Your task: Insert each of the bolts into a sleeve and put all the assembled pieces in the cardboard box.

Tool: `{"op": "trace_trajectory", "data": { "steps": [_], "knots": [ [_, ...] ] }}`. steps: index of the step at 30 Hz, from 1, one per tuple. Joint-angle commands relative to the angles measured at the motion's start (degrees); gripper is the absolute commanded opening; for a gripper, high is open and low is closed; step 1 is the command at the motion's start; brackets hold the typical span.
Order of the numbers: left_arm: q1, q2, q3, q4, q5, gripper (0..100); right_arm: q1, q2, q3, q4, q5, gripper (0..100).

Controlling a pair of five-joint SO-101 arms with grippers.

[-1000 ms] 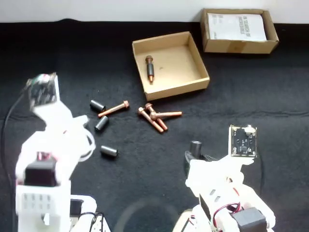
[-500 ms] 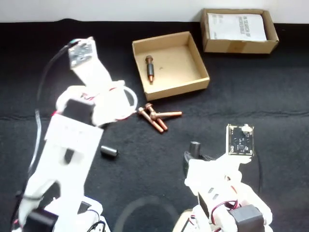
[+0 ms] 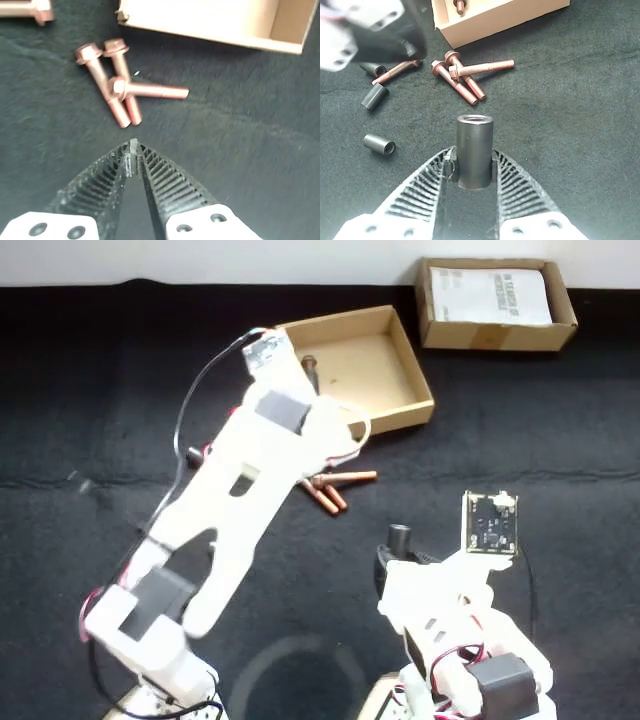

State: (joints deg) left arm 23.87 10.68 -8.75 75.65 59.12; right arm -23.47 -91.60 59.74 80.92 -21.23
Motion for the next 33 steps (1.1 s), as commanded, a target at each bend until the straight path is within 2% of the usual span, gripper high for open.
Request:
{"op": "trace_trajectory", "data": {
  "steps": [1, 7, 16, 24, 33],
  "knots": [
    [0.7, 7.3, -8.9, -0.4, 1.5, 4, 0.5, 0.0, 0.0, -1.1, 0.7, 0.6],
    [0.7, 16.2, -14.5, -0.4, 4.6, 16, 0.5, 0.0, 0.0, -0.9, 0.7, 0.6],
    [1.6, 17.9, -14.7, -0.4, 5.2, 16, 0.3, 0.0, 0.0, -0.9, 0.7, 0.6],
    [2.3, 18.0, -14.6, 2.4, 8.8, 16, 0.2, 0.0, 0.0, -0.9, 0.7, 0.6],
    [1.6, 18.9, -11.8, 1.3, 10.0, 16, 0.2, 0.0, 0.0, -0.8, 0.7, 0.6]
  ]
}}
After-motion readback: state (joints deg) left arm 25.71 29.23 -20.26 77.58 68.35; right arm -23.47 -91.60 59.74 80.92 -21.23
